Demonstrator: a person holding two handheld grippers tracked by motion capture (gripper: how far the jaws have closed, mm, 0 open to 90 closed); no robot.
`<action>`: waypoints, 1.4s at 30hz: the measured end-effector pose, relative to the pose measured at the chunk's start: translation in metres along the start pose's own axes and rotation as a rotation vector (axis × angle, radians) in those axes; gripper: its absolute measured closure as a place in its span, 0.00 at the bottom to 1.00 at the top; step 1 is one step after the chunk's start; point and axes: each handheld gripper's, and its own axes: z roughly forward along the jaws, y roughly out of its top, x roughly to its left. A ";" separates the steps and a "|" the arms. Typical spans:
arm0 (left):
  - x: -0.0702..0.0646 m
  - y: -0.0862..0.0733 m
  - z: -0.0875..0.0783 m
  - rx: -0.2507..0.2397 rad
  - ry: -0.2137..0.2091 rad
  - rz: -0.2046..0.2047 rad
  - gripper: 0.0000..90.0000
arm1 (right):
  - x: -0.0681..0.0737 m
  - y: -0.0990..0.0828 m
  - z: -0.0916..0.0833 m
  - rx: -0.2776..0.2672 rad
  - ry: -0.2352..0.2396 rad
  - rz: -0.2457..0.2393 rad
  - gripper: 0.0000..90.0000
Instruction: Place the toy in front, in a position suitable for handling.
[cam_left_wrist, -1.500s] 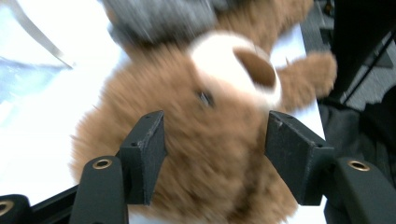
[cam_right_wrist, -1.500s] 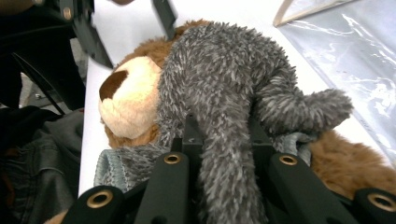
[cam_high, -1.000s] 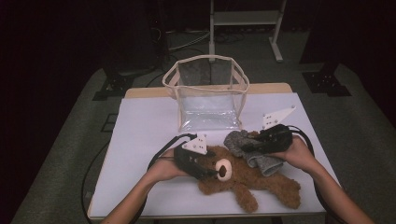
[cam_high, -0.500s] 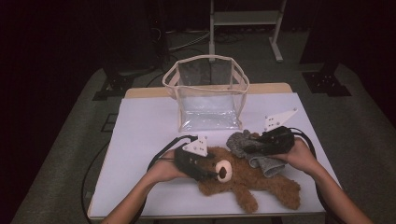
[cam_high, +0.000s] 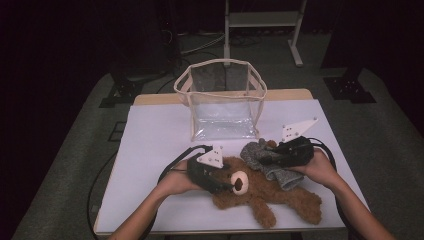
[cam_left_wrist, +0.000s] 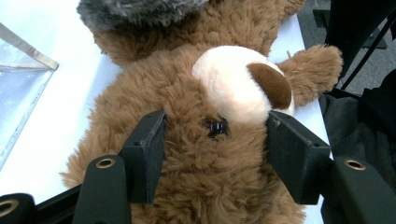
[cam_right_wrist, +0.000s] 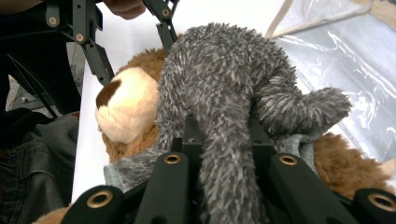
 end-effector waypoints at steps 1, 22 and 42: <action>0.001 0.000 0.000 -0.003 0.000 -0.001 0.44 | -0.001 -0.002 -0.001 -0.001 -0.002 0.005 0.83; 0.027 0.003 -0.012 -0.040 0.064 -0.062 0.43 | 0.000 -0.004 -0.004 0.014 -0.035 -0.002 0.83; 0.044 0.001 -0.005 -0.009 0.100 -0.110 0.44 | 0.007 0.010 0.015 0.042 -0.022 -0.076 0.83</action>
